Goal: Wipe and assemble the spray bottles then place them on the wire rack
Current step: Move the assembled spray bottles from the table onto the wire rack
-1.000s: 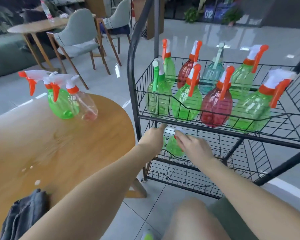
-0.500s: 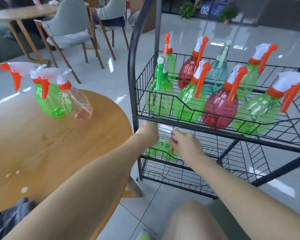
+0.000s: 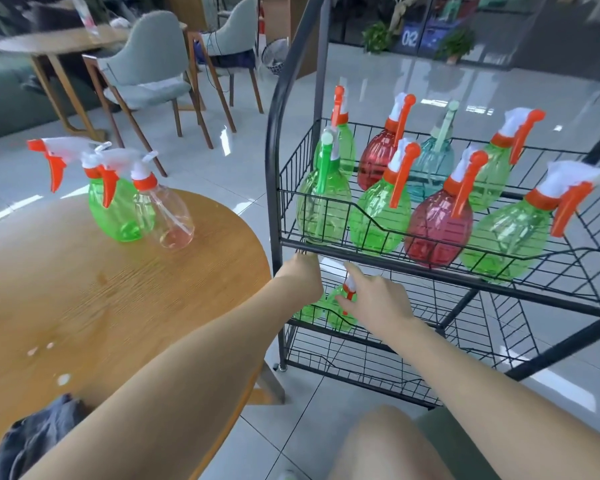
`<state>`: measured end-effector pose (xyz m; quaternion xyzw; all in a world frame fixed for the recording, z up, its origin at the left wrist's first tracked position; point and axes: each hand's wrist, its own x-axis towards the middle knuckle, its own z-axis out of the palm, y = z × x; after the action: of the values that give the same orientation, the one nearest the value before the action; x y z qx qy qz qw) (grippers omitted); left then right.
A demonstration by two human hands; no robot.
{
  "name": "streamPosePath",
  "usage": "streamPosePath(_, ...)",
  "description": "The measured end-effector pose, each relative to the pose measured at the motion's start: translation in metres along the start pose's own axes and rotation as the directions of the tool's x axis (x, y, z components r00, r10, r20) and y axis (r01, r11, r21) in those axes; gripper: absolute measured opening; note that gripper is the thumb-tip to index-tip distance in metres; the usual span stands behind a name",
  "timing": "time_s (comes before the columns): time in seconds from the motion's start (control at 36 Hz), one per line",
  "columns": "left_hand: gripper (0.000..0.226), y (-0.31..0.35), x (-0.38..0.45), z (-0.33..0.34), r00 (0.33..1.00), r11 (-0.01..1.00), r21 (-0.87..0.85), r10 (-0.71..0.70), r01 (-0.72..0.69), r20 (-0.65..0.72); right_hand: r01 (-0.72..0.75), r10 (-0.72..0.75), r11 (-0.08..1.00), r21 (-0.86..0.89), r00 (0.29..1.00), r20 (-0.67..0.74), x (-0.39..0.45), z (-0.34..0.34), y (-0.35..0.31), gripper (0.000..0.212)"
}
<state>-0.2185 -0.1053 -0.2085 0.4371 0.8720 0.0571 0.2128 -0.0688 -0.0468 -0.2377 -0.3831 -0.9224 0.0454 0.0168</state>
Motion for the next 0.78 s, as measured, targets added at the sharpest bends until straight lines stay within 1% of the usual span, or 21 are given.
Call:
streamPosePath(0.03, 0.041, 0.001, -0.002, 0.000, 1.000, 0.999, -0.039, -0.004, 0.005, 0.009, 0.002, -0.002, 1.000, -0.003, 1.000, -0.002, -0.003, -0.004, -0.001, 0.062)
streamPosePath(0.08, 0.052, -0.002, -0.008, 0.001, 0.999, 0.997, -0.055, 0.053, -0.053, 0.005, -0.001, 0.001, 1.000, -0.002, 1.000, -0.015, -0.012, -0.009, -0.002, 0.064)
streamPosePath(0.11, 0.060, -0.003, -0.015, 0.000, 0.997, 0.995, -0.064, 0.076, -0.077, -0.009, 0.001, -0.001, 1.000, -0.004, 0.999, -0.033, -0.016, -0.010, -0.003, 0.063)
streamPosePath(0.17, 0.071, -0.006, -0.029, -0.004, 0.993, 0.992, -0.033, 0.120, -0.119, 0.015, 0.006, -0.008, 1.000, -0.022, 0.997, -0.076, -0.026, -0.011, -0.005, 0.054)
streamPosePath(0.22, 0.074, -0.009, -0.047, -0.006, 0.991, 0.990, -0.037, 0.135, -0.135, 0.018, 0.015, -0.019, 0.999, -0.041, 0.995, -0.102, -0.036, -0.014, -0.007, 0.047)
streamPosePath(0.31, 0.079, -0.014, -0.076, -0.012, 0.985, 0.983, -0.066, 0.170, -0.171, -0.021, 0.053, -0.055, 0.998, -0.020, 0.992, -0.118, -0.053, -0.025, -0.018, 0.043)
streamPosePath(0.39, 0.066, -0.024, -0.111, -0.025, 0.977, 0.969, -0.134, 0.200, -0.209, -0.077, 0.100, -0.099, 0.995, -0.004, 0.983, -0.155, -0.060, -0.037, -0.038, 0.040)
streamPosePath(0.5, 0.050, -0.050, -0.148, -0.052, 0.967, 0.968, -0.160, 0.163, -0.195, -0.195, 0.220, -0.179, 0.972, 0.086, 0.924, -0.338, -0.056, -0.055, -0.080, 0.028)
streamPosePath(0.53, 0.047, -0.060, -0.155, -0.061, 0.964, 0.968, -0.168, 0.144, -0.184, -0.226, 0.238, -0.194, 0.966, 0.096, 0.921, -0.337, -0.053, -0.062, -0.094, 0.029)
streamPosePath(0.58, 0.047, -0.082, -0.165, -0.080, 0.953, 0.969, -0.191, 0.097, -0.156, -0.286, 0.260, -0.222, 0.960, 0.100, 0.931, -0.289, -0.044, -0.080, -0.124, 0.035)
streamPosePath(0.64, 0.048, -0.108, -0.172, -0.099, 0.930, 0.965, -0.214, 0.065, -0.151, -0.362, 0.302, -0.253, 0.944, 0.129, 0.920, -0.300, -0.031, -0.096, -0.156, 0.041)
streamPosePath(0.72, 0.036, -0.146, -0.176, -0.129, 0.872, 0.969, -0.216, -0.003, -0.118, -0.489, 0.345, -0.294, 0.926, 0.153, 0.914, -0.280, -0.012, -0.119, -0.205, 0.047)
streamPosePath(0.78, 0.038, -0.166, -0.173, -0.149, 0.826, 0.979, -0.186, -0.041, -0.079, -0.563, 0.342, -0.287, 0.921, 0.189, 0.920, -0.265, 0.003, -0.128, -0.233, 0.050)
